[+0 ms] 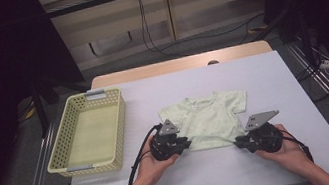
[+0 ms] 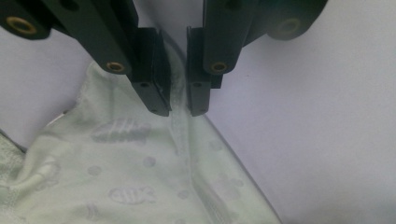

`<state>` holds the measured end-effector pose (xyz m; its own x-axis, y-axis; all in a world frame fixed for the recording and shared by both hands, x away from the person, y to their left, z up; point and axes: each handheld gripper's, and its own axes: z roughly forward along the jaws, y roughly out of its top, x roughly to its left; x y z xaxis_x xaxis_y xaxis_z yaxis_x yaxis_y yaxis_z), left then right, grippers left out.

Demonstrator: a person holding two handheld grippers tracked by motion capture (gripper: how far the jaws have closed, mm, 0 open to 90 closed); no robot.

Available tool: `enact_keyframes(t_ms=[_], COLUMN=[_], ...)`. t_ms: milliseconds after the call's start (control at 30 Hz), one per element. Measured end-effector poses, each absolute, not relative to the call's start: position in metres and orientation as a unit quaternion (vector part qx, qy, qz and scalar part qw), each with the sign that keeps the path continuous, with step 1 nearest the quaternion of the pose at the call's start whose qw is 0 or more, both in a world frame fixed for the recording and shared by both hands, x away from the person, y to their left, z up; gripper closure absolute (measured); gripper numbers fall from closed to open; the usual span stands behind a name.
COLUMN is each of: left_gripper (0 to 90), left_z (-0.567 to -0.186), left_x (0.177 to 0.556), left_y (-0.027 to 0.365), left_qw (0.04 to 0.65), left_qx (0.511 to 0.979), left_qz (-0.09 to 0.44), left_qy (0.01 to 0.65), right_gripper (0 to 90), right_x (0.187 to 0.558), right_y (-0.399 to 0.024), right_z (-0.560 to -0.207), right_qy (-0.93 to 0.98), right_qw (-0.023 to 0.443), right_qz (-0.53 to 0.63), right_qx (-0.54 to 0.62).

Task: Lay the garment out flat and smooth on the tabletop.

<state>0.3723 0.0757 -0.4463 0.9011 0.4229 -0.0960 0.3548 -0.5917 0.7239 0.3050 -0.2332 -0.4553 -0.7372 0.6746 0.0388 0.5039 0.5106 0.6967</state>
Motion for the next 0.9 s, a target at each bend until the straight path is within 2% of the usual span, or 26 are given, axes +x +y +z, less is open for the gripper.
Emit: enact_keyframes(t_ms=[267, 533, 667, 800, 900], left_gripper=[89.6, 88.5, 82.4, 80.1, 76.3], left_z=[-0.441, -0.443, -0.444, -0.44, -0.436], left_x=[0.358, 0.345, 0.343, 0.341, 0.342], left_y=[0.088, 0.092, 0.094, 0.097, 0.099], left_qw=[0.403, 0.395, 0.388, 0.399, 0.407], left_qx=[0.893, 0.904, 0.908, 0.903, 0.898], left_qz=[0.03, 0.022, 0.012, 0.007, 0.01], left_qy=[0.198, 0.162, 0.157, 0.16, 0.165], right_gripper=[81.0, 74.2, 69.4, 62.7, 61.5], right_x=[0.301, 0.297, 0.295, 0.296, 0.297], right_y=[-0.233, -0.235, -0.236, -0.24, -0.244], right_z=[-0.455, -0.454, -0.451, -0.448, -0.445], right_qy=[0.865, 0.868, 0.864, 0.848, 0.838], right_qw=[0.115, 0.105, 0.109, 0.127, 0.137], right_qz=[0.355, 0.356, 0.363, 0.377, 0.388], right_qx=[0.334, 0.331, 0.331, 0.35, 0.359])
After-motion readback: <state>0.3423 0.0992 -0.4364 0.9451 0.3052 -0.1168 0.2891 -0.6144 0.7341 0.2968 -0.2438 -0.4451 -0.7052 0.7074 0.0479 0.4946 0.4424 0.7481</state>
